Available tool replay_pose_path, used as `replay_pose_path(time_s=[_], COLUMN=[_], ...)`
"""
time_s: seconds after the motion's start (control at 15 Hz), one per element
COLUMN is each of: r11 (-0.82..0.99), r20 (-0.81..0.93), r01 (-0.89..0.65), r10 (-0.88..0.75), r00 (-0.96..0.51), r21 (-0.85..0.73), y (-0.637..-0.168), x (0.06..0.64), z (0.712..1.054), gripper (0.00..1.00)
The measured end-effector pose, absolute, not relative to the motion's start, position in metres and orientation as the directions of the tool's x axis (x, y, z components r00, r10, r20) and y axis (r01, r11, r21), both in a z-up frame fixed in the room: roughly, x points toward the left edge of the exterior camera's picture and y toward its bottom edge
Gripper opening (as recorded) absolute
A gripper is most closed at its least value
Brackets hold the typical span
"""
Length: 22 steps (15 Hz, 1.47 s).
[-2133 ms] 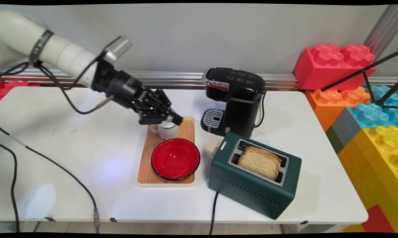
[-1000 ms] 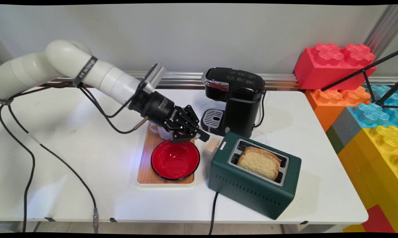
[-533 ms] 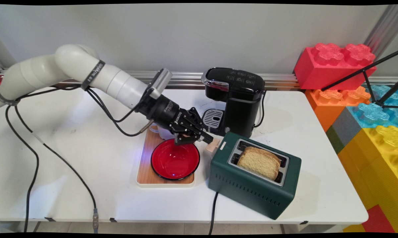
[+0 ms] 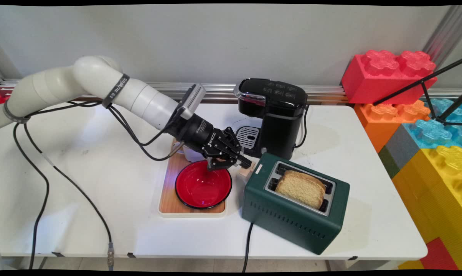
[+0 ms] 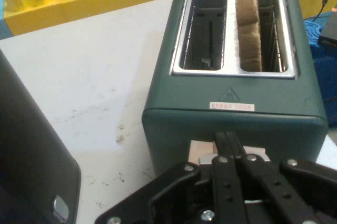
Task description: Press the toaster switch
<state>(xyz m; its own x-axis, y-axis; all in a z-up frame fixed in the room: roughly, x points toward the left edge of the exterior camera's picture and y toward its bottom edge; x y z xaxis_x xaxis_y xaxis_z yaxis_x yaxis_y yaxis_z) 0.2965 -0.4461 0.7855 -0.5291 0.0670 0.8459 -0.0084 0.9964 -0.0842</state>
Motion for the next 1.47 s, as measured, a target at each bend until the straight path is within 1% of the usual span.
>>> replay_pose_path(time_s=[1.47], r11=[0.997], r20=[0.824], r01=[0.01], r10=[0.071], r00=[-0.563], r21=[-0.079], y=[-0.448], x=[0.286], z=[0.751], gripper=[0.0])
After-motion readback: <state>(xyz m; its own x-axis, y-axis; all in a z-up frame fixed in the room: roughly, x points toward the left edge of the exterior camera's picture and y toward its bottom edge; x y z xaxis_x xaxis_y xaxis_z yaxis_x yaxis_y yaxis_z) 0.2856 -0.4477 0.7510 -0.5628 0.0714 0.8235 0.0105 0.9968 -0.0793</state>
